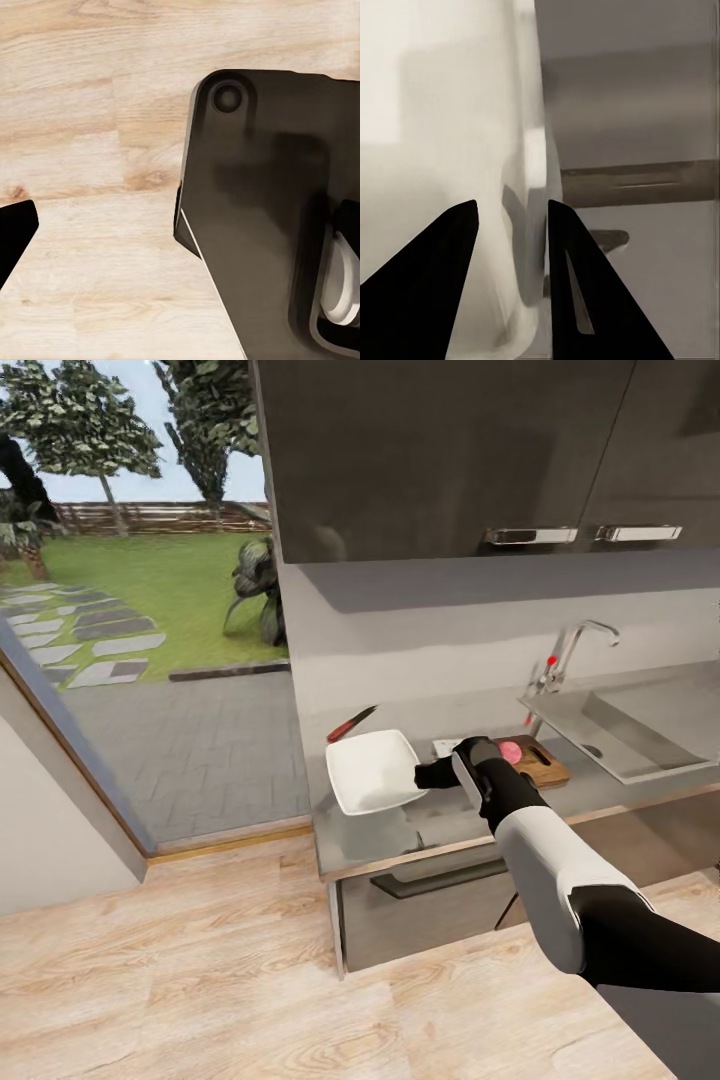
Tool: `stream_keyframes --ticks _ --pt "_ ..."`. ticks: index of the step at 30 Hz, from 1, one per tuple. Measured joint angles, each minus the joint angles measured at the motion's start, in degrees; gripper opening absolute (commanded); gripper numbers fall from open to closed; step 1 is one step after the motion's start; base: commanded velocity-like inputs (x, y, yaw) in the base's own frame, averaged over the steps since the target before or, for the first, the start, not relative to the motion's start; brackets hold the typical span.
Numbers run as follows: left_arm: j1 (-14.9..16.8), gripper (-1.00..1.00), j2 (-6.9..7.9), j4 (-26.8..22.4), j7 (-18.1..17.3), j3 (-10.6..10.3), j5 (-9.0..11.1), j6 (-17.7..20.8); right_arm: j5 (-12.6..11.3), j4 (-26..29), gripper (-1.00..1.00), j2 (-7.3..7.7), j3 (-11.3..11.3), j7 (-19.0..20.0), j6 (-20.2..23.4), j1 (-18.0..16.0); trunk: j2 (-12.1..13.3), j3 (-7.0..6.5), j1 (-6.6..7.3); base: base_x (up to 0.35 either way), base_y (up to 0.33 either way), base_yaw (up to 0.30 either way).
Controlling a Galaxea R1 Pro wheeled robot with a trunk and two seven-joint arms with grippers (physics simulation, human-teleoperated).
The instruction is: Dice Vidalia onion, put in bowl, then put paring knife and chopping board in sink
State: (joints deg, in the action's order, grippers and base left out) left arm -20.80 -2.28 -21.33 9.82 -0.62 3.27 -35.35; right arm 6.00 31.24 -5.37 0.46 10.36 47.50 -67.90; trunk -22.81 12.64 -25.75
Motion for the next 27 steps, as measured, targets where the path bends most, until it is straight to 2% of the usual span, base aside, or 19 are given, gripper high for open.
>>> stream_keyframes --ticks 7,27 --pt "0.00 1.00 0.00 0.00 0.00 0.00 0.00 0.00 0.09 -1.17 -1.00 -0.03 0.04 0.00 -0.01 0.00 0.00 0.00 0.00 0.000 -0.217 0.000" --pt "0.00 1.00 0.00 -0.02 0.01 0.00 0.00 0.00 -0.10 -1.33 -1.00 -0.55 0.00 0.07 0.01 0.00 0.00 0.00 0.00 0.001 -0.003 0.000"
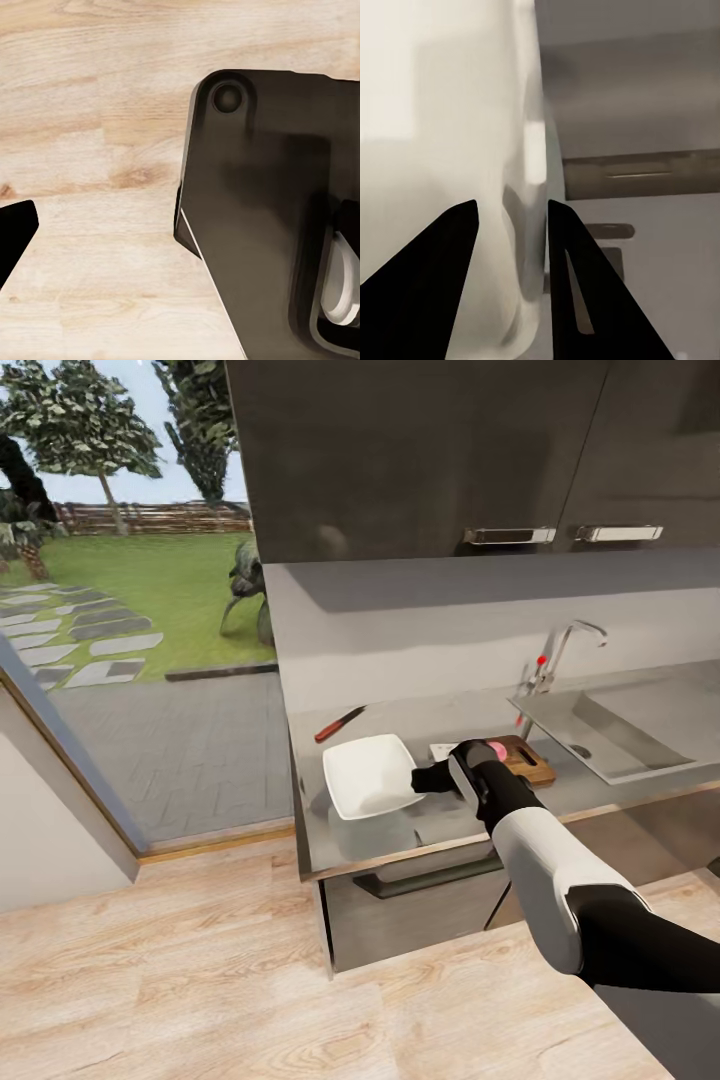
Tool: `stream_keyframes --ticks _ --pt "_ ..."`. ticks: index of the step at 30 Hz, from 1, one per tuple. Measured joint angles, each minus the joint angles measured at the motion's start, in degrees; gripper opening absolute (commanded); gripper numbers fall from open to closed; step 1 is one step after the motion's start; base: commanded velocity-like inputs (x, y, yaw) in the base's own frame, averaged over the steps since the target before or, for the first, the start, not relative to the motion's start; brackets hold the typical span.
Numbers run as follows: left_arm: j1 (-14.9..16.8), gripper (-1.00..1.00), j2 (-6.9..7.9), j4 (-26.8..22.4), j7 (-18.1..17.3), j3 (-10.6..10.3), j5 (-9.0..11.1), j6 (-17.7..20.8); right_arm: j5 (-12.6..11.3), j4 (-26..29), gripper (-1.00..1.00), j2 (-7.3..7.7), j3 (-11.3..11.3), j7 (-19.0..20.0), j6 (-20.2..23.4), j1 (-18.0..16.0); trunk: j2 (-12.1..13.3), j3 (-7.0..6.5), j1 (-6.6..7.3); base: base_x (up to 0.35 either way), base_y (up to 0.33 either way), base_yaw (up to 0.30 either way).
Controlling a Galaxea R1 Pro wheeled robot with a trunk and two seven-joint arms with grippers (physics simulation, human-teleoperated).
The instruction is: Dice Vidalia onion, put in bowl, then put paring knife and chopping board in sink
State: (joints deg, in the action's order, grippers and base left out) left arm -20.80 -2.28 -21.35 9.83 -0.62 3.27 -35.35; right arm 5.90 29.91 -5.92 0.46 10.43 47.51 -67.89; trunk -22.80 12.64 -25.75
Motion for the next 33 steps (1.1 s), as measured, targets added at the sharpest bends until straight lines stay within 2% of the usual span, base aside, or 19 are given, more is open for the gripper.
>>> stream_keyframes --ticks 13,27,33 --pt "0.00 1.00 0.00 0.01 0.00 0.00 0.00 0.00 -0.02 -0.25 -1.00 -0.04 0.07 0.08 -0.01 0.00 0.00 0.00 0.00 0.031 0.044 0.000" --pt "0.00 1.00 0.00 0.01 0.00 0.00 0.00 0.00 -0.10 -3.69 -1.00 -0.23 0.52 -0.06 0.05 0.00 0.00 0.00 0.00 0.001 0.001 0.000" --pt "0.00 1.00 0.00 0.01 0.00 0.00 0.00 0.00 -0.11 -3.73 -1.00 -0.29 0.69 -0.35 2.10 0.00 0.00 0.00 0.00 0.000 0.000 0.000"
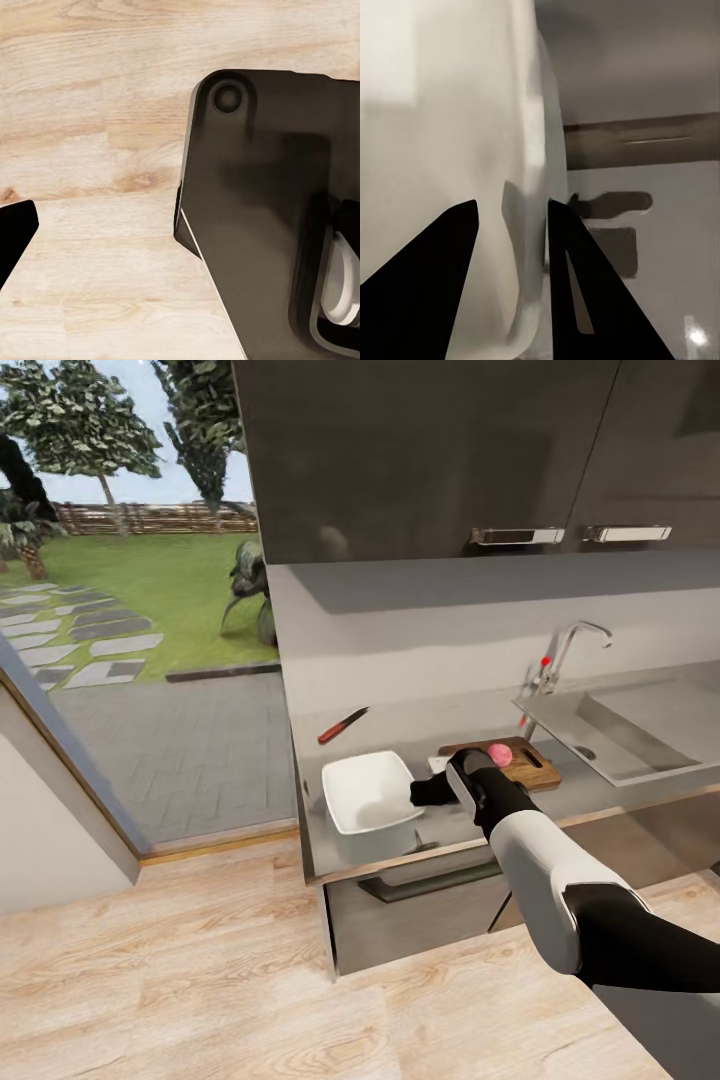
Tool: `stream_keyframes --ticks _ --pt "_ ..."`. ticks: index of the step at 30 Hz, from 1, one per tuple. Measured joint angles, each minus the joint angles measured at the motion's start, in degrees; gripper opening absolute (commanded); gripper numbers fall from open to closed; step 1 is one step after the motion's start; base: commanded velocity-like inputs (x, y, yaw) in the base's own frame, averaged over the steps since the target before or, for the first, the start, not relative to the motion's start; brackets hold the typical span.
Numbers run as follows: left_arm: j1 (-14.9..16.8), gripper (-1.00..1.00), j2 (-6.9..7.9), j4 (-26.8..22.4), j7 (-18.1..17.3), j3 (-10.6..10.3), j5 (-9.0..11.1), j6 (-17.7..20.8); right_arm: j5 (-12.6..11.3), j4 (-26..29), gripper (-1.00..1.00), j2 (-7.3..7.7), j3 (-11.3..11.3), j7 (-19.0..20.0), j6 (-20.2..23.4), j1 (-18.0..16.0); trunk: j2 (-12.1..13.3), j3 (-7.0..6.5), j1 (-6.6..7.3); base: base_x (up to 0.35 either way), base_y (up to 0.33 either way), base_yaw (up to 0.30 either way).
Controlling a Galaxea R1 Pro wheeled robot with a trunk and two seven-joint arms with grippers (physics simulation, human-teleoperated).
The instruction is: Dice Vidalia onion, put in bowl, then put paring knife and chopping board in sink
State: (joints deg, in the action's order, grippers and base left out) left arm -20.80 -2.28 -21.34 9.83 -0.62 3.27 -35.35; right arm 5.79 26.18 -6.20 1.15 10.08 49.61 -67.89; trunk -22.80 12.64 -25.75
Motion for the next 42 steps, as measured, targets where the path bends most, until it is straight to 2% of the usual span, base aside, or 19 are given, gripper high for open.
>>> stream_keyframes --ticks 3,4,6,10,21,42 --pt "0.00 1.00 0.00 0.00 0.00 0.00 0.00 0.00 -0.04 0.08 -1.00 0.00 0.56 0.00 1.32 0.00 0.00 0.00 0.00 0.000 0.000 0.000" --pt "0.00 1.00 0.00 0.00 0.00 0.00 0.00 0.00 -0.03 0.07 -1.00 0.04 2.58 -0.02 1.76 0.00 0.00 0.00 0.00 0.000 0.000 0.000" --pt "0.00 1.00 0.00 0.00 0.00 0.00 0.00 0.00 0.01 0.05 -1.00 0.04 4.58 -0.07 1.91 0.00 0.00 0.00 0.00 0.000 0.000 0.000" --pt "0.00 1.00 0.00 0.00 0.00 0.00 0.00 0.00 0.04 0.05 -1.00 0.03 5.95 -0.13 2.00 0.00 0.00 0.00 0.00 0.016 0.000 0.000" --pt "0.00 1.00 0.00 -0.01 0.01 0.00 0.00 0.00 0.02 0.09 -1.00 0.00 6.20 -0.12 2.00 0.01 0.00 0.00 0.02 0.164 0.075 0.000" --pt "0.00 1.00 -0.03 0.00 0.00 0.00 0.00 0.00 0.46 0.17 -1.00 0.02 5.71 -1.37 1.91 0.00 0.00 0.00 0.00 0.010 0.006 0.000"
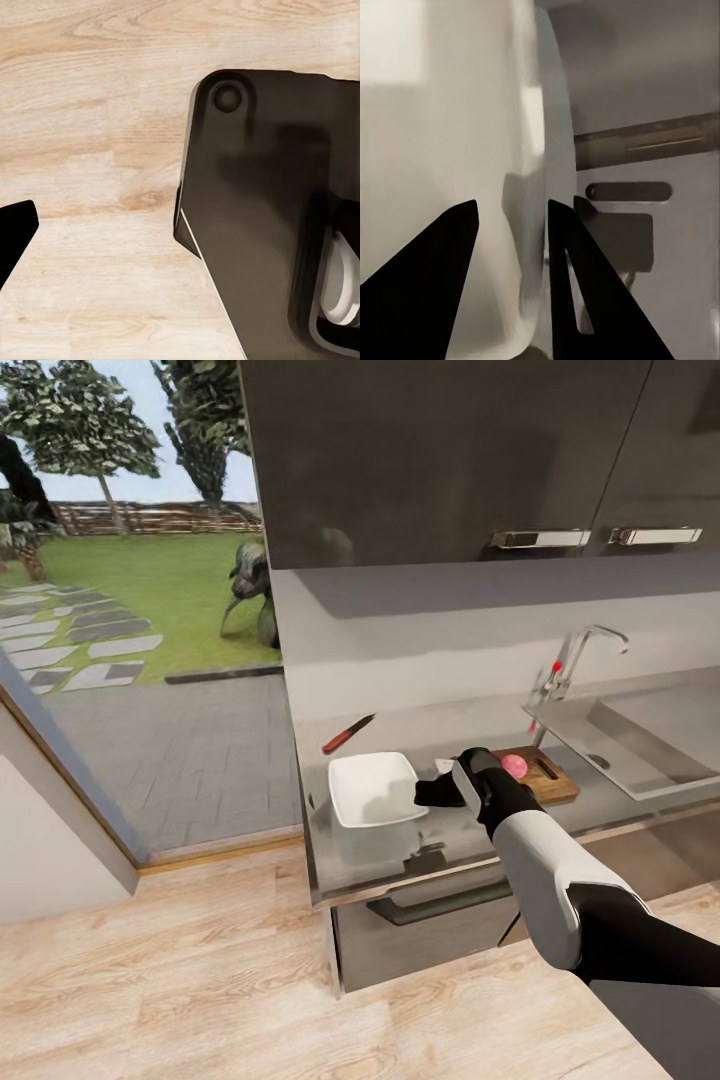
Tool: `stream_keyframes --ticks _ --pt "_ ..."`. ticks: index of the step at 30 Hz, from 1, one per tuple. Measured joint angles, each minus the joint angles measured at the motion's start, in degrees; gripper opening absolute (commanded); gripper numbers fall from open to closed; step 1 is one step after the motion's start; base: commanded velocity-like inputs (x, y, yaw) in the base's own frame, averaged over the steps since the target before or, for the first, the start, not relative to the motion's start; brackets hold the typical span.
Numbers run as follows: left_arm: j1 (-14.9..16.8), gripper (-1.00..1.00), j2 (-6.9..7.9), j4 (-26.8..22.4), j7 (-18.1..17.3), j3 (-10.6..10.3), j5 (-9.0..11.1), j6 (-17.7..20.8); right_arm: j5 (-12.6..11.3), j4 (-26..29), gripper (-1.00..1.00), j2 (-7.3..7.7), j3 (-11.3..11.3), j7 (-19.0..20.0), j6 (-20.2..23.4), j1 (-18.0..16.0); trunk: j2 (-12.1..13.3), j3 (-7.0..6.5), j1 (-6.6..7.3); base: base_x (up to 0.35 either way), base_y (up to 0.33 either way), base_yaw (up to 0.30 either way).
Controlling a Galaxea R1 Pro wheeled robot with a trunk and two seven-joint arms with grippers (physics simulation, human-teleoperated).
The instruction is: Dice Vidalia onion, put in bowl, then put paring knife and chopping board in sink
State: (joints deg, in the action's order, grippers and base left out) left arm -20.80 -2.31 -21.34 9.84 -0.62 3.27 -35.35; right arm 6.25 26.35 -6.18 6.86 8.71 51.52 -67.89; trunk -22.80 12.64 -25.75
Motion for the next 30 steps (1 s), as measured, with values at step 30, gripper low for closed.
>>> stream_keyframes --ticks 30 --pt "0.00 1.00 -0.06 -0.07 0.00 0.00 0.00 0.00 -1.54 -0.03 -1.00 -0.15 -0.02 -4.63 -0.16 -0.03 -0.02 -0.01 0.01 0.000 0.000 0.000"
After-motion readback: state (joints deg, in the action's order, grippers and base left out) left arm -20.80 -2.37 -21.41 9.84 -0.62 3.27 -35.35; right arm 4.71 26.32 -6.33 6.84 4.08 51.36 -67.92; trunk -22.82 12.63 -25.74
